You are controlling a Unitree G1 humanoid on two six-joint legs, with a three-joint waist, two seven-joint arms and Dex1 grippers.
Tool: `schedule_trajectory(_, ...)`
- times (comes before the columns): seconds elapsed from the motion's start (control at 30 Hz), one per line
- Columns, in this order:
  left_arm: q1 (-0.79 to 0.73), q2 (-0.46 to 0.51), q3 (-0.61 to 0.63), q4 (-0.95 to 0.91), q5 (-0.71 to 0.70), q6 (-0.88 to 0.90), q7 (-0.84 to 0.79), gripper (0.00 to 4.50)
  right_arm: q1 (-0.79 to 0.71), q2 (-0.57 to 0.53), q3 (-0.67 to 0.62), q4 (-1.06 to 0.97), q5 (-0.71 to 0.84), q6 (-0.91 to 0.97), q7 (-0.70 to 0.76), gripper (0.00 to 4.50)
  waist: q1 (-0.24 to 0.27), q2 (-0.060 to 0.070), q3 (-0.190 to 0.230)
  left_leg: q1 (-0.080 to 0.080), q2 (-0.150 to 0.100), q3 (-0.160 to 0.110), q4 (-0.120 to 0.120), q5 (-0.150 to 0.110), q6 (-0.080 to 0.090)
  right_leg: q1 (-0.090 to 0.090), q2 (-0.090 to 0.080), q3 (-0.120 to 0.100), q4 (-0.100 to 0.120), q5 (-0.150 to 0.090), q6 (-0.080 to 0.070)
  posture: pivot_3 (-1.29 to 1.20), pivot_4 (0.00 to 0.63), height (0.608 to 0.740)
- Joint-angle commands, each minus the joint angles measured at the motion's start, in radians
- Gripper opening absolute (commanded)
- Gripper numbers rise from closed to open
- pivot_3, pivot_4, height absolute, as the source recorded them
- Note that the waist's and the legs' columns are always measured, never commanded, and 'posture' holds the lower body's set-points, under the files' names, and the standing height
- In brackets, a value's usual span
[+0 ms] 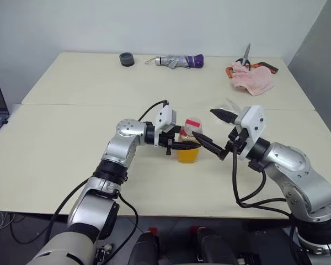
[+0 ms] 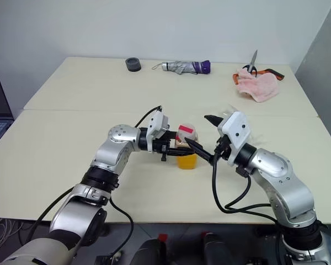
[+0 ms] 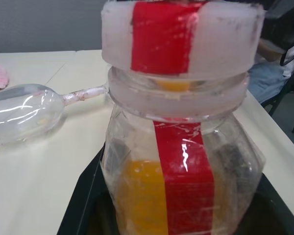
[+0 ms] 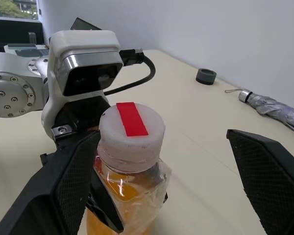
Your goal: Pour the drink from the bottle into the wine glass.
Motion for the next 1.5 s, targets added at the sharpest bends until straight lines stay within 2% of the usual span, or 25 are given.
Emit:
schedule_trajectory(0.03,-0.031,-0.001,0.022,-0.030,-0.018,-0.030,-0.018,1.80,0.006,-0.013,-0.049,-0.002,-0.008,-0.026,-0.005,4.39,0.000,0.000,0.000,0.000,0.000,0.000,0.000,0.000,0.000,0.000,0.000,0.000,0.000,0.000,0.000,0.00,0.150,0.740)
schedule_trajectory(0.73,-0.029,-0.006,0.028,-0.032,-0.013,-0.029,-0.017,1.79,0.006,-0.011,-0.038,-0.033,0.018,-0.001,0.009,4.39,0.000,0.000,0.000,0.000,0.000,0.000,0.000,0.000,0.000,0.000,0.000,0.000,0.000,0.000,0.000,0.00,0.150,0.740)
schedule_trajectory(1.23,-0.021,-0.001,0.029,-0.034,-0.012,-0.032,-0.019,1.79,0.009,-0.085,-0.095,-0.094,0.203,0.128,0.074,4.39,0.000,0.000,0.000,0.000,0.000,0.000,0.000,0.000,0.000,0.000,0.000,0.000,0.000,0.000,0.000,0.00,0.150,0.740)
schedule_trajectory(1.5,-0.021,0.000,0.032,-0.035,-0.016,-0.032,-0.021,1.79,-0.015,-0.065,-0.130,-0.071,0.264,0.146,0.039,4.50,0.000,0.000,0.000,0.000,0.000,0.000,0.000,0.000,0.000,0.000,0.000,0.000,0.000,0.000,0.000,0.00,0.150,0.740)
